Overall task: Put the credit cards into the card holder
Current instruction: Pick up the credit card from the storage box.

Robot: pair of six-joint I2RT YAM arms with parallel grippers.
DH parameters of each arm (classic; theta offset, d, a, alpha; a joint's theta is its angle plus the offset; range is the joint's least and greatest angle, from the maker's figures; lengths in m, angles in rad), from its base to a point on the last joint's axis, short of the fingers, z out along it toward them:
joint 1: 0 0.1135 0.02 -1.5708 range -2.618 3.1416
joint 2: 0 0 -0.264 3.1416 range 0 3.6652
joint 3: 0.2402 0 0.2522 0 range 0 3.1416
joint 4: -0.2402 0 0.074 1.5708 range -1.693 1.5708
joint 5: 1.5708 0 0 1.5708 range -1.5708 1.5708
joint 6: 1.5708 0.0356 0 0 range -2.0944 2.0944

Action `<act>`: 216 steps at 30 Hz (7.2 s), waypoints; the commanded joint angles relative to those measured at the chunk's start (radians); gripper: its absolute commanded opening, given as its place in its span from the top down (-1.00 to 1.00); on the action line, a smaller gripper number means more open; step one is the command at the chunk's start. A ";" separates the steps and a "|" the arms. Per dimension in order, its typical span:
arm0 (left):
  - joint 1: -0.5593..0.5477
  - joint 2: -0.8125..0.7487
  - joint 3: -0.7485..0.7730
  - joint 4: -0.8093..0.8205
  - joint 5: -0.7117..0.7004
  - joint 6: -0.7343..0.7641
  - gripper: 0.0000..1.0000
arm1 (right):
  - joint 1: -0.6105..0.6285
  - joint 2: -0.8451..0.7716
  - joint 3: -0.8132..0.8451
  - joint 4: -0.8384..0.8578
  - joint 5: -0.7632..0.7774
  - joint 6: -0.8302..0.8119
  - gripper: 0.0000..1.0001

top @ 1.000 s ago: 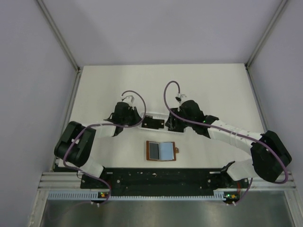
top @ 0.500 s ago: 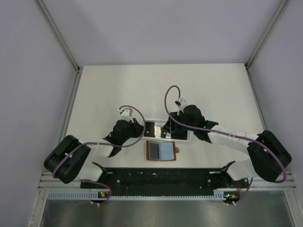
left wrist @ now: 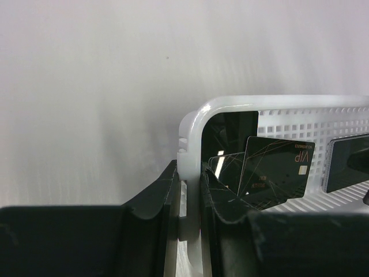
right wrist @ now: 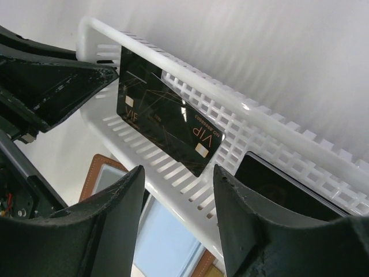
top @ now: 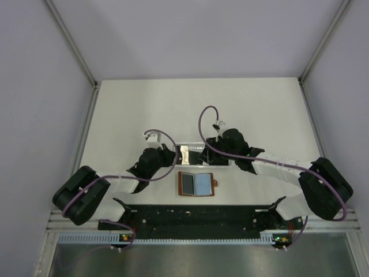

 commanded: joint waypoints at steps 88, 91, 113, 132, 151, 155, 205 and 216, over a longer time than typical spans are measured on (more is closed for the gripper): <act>-0.008 -0.029 0.006 0.091 0.027 -0.033 1.00 | -0.008 0.305 0.000 0.448 -0.136 0.106 0.00; -0.010 -0.031 0.006 0.092 0.027 -0.033 1.00 | -0.008 0.323 0.004 0.457 -0.165 0.114 0.00; -0.008 -0.023 -0.003 0.097 0.024 -0.039 1.00 | -0.008 0.348 -0.049 0.678 -0.300 0.200 0.02; -0.008 -0.011 0.004 0.104 0.069 -0.041 1.00 | -0.008 0.268 -0.003 0.502 -0.099 -0.058 -0.06; -0.010 0.004 0.010 0.127 0.103 -0.053 1.00 | 0.051 0.337 0.040 0.471 -0.099 -0.136 -0.07; -0.008 0.003 0.010 0.123 0.098 -0.052 1.00 | 0.051 0.362 0.052 0.471 -0.175 -0.124 0.03; -0.008 -0.010 0.001 0.107 0.072 -0.041 1.00 | 0.081 0.317 0.130 0.190 -0.119 -0.216 0.00; -0.008 -0.005 0.001 0.103 0.064 -0.039 1.00 | 0.086 0.334 0.116 0.203 -0.243 -0.196 0.11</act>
